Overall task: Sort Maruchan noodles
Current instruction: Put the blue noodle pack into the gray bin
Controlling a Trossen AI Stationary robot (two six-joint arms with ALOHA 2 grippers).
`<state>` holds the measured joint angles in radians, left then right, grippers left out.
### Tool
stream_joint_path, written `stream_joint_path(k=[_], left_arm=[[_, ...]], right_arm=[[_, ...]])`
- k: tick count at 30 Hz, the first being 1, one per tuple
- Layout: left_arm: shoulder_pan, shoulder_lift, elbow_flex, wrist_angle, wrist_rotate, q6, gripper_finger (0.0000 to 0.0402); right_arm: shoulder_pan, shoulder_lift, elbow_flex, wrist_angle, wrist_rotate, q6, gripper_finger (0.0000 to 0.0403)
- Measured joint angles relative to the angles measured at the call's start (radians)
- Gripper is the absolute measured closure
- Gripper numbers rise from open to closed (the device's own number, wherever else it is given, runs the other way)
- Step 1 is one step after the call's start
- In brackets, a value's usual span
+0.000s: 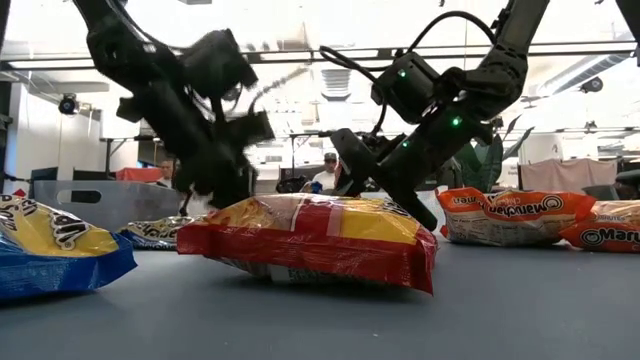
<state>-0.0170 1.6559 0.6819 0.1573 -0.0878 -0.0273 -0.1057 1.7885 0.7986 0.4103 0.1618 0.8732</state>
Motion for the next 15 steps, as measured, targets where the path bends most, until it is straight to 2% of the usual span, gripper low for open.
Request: stream_joint_path(k=[7,15], left_arm=[[0.022,-0.058,-0.007,-0.014,-0.086,0.076,0.0402],[0.061,0.021,-0.026,0.072,-0.088,0.067,0.0402]], right_arm=[[-0.004,-0.002,0.0,0.0,-0.015,-0.001,0.009],[-0.007,-0.002,-0.001,0.029,-0.055,0.004,0.0092]])
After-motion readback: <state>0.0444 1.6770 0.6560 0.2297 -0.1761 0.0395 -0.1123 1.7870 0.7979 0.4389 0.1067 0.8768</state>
